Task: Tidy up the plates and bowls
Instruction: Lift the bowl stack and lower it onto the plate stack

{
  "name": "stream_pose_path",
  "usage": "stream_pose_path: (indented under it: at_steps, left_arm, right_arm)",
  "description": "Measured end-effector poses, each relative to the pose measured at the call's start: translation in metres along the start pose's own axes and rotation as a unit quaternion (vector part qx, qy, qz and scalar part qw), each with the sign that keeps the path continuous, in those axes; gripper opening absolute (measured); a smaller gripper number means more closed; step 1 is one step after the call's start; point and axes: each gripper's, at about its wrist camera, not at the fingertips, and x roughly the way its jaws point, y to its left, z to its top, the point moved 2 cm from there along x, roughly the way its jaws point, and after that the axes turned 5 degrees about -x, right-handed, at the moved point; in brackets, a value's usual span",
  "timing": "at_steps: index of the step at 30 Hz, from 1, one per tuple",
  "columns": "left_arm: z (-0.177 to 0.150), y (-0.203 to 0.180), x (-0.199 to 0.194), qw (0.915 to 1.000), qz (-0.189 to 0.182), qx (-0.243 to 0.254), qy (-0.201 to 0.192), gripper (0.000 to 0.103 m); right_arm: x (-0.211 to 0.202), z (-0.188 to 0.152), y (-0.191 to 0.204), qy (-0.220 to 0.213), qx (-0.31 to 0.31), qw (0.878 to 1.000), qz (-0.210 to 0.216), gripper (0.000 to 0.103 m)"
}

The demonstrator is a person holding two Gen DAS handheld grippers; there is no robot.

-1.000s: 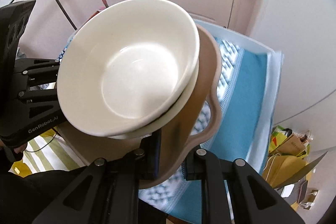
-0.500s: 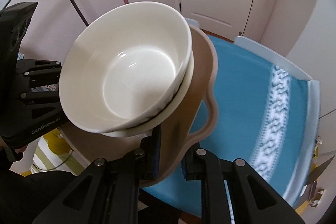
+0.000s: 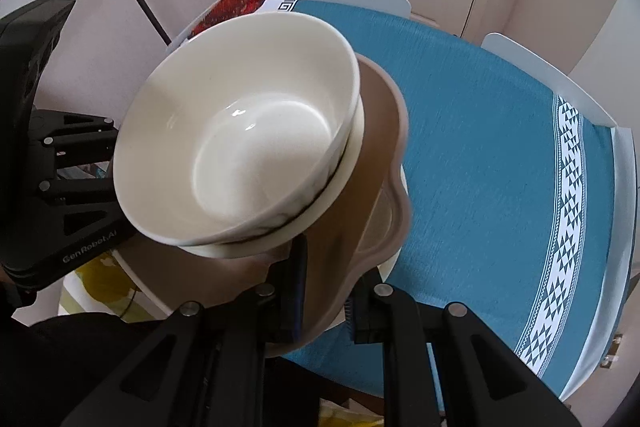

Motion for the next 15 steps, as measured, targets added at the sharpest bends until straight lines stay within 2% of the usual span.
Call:
stream_pose_path:
  at_steps: [4, 9, 15]
  left_arm:
    - [-0.004, 0.004, 0.011, 0.9999, -0.009, -0.008, 0.011, 0.009]
    - [-0.004, 0.003, 0.012, 0.9999, -0.010, -0.009, 0.005, 0.009]
    - [-0.005, 0.000, 0.012, 1.0000, 0.005, 0.002, 0.005, 0.009]
  right_arm:
    - [0.005, 0.001, -0.003, 0.001, 0.000, 1.000, -0.004, 0.015]
    - [0.007, 0.000, -0.005, 0.000, 0.003, 1.000, -0.007, 0.015]
    - [0.012, -0.005, -0.007, 0.008, 0.021, 1.000, 0.007, 0.015]
